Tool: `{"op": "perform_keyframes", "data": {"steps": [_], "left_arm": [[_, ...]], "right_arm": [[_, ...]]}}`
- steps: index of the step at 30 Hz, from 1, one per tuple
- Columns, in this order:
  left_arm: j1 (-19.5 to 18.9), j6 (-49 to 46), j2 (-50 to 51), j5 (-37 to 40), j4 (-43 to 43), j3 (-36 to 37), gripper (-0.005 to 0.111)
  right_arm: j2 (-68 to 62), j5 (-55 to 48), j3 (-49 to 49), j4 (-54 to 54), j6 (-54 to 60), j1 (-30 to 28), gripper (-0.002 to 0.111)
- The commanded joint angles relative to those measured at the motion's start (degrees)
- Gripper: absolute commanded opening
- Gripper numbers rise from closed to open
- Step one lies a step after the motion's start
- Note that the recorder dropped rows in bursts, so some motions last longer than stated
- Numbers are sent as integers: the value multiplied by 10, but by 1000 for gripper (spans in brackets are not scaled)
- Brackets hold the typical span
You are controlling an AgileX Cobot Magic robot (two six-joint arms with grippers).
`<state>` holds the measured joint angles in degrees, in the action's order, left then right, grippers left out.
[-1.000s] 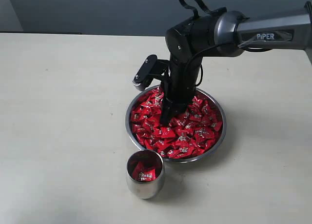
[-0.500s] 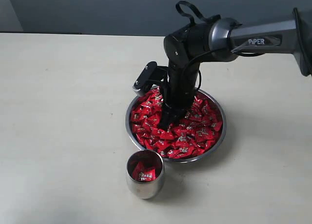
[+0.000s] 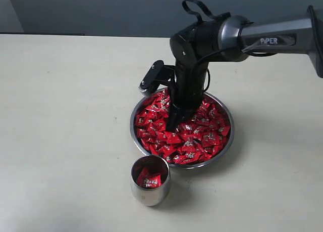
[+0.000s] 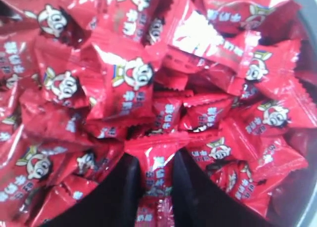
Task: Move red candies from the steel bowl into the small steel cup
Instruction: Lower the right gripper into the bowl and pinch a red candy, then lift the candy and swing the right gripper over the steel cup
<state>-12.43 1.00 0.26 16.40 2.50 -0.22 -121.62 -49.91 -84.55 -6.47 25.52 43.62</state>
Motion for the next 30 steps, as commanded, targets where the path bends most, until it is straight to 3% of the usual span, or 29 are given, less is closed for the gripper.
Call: {"op": "perform_keyframes", "data": {"steps": [1, 16, 30], "left_arm": [[-1, 1, -3, -1, 1, 2, 0], [-1, 1, -3, -1, 1, 2, 0], [-1, 1, -3, -1, 1, 2, 0]], "right_arm": [[35, -8, -2, -10, -7, -2, -1], [122, -71, -2, -136, -178, -2, -1], [158, -124, 5, 33, -124, -2, -1]]}}
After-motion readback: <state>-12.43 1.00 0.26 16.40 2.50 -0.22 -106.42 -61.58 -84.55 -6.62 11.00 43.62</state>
